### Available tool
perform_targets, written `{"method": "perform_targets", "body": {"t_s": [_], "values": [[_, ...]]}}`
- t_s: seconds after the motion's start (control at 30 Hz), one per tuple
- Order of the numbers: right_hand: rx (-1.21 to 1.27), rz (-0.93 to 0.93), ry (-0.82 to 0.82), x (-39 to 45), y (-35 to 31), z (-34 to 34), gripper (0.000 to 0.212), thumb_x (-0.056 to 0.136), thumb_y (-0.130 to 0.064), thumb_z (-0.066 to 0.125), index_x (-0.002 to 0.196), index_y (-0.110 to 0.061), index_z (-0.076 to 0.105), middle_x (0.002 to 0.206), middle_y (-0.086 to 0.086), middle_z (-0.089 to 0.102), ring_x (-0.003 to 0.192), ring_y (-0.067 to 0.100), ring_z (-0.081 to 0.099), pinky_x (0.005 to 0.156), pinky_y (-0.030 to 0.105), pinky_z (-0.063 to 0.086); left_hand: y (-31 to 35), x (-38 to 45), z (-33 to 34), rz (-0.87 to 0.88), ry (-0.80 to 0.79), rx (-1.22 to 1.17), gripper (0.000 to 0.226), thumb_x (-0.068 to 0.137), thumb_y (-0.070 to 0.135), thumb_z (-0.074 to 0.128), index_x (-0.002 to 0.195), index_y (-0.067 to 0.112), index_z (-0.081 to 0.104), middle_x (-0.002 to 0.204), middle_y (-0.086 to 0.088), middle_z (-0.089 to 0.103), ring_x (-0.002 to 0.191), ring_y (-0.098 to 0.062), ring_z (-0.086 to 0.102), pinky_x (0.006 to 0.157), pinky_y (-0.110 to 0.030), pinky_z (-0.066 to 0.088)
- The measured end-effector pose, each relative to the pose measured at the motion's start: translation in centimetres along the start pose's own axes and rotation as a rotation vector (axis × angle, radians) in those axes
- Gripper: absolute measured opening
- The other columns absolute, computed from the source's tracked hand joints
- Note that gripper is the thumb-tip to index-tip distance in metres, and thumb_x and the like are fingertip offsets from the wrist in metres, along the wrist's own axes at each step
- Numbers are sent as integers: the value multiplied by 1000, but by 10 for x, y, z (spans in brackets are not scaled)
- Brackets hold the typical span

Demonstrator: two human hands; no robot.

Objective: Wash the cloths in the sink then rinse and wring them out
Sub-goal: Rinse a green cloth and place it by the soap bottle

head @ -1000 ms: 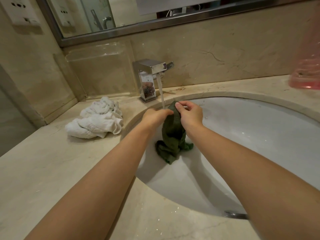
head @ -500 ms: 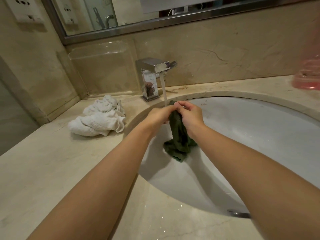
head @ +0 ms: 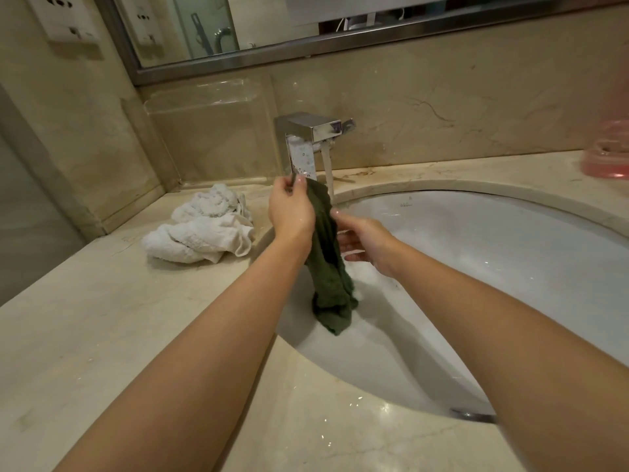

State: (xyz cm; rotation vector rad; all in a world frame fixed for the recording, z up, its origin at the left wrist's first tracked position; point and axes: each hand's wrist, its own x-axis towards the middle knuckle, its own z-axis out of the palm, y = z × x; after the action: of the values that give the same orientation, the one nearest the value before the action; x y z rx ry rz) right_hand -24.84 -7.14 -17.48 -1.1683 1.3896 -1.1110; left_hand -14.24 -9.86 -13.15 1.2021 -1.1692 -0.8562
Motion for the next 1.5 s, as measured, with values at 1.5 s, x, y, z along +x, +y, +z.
{"method": "perform_targets", "body": {"t_s": [1.5], "values": [[7, 131, -168, 14, 12, 4, 34, 94, -24, 60, 125, -10, 55, 120, 9, 62, 110, 24, 58, 94, 37, 49, 0, 3, -5, -468, -88, -319, 28, 99, 36, 47, 97, 11, 59, 96, -10, 61, 90, -24, 59, 95, -40, 50]]}}
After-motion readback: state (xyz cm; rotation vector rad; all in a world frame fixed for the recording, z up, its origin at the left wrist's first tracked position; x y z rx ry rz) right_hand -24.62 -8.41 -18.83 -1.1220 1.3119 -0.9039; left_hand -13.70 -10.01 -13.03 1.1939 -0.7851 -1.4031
